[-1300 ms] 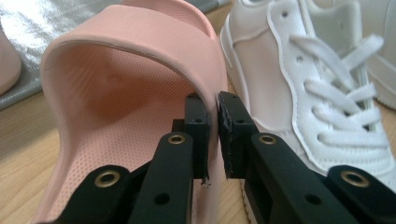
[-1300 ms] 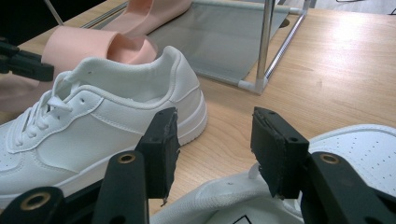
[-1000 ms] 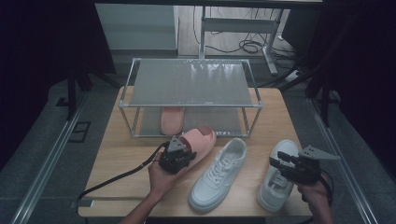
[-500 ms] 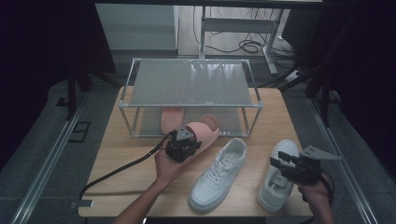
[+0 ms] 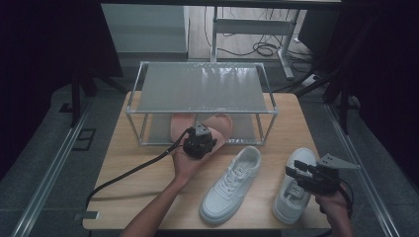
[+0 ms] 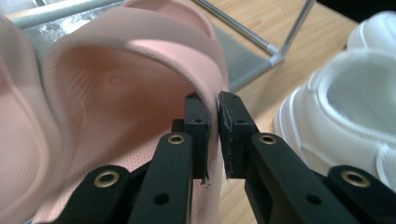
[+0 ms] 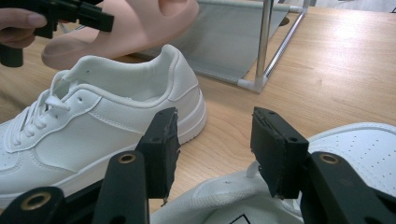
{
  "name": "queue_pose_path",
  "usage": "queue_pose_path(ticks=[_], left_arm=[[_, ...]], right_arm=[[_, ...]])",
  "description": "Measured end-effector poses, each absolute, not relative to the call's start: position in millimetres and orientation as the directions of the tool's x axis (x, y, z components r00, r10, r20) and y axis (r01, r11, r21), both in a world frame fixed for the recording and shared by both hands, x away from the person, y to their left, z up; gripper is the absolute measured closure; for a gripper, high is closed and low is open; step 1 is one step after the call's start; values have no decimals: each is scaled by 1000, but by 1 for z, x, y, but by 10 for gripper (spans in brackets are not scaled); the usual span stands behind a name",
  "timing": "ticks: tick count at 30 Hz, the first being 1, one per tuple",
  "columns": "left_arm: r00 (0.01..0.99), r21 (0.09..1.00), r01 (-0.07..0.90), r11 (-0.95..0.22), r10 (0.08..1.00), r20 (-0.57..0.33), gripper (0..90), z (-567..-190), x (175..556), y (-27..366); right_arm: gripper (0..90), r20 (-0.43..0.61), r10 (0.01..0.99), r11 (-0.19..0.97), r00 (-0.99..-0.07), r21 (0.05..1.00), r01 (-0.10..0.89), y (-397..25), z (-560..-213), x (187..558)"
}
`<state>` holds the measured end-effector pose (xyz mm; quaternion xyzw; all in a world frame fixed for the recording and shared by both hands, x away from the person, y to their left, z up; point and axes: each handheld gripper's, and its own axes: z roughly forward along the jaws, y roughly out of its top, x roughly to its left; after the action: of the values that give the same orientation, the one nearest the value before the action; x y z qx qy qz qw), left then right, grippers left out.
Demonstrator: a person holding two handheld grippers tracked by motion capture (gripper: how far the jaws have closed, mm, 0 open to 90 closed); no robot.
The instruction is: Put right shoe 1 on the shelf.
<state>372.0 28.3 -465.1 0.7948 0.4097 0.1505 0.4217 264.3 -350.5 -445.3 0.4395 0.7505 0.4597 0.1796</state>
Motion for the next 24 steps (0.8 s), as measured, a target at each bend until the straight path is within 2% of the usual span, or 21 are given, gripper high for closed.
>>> queue_pose_path(ticks=[24], left_arm=[[519,776,581,-244,846,-122,814,-488,411,20]], right_arm=[[516,135,827,188,-546,848,495,-353,-446,264]])
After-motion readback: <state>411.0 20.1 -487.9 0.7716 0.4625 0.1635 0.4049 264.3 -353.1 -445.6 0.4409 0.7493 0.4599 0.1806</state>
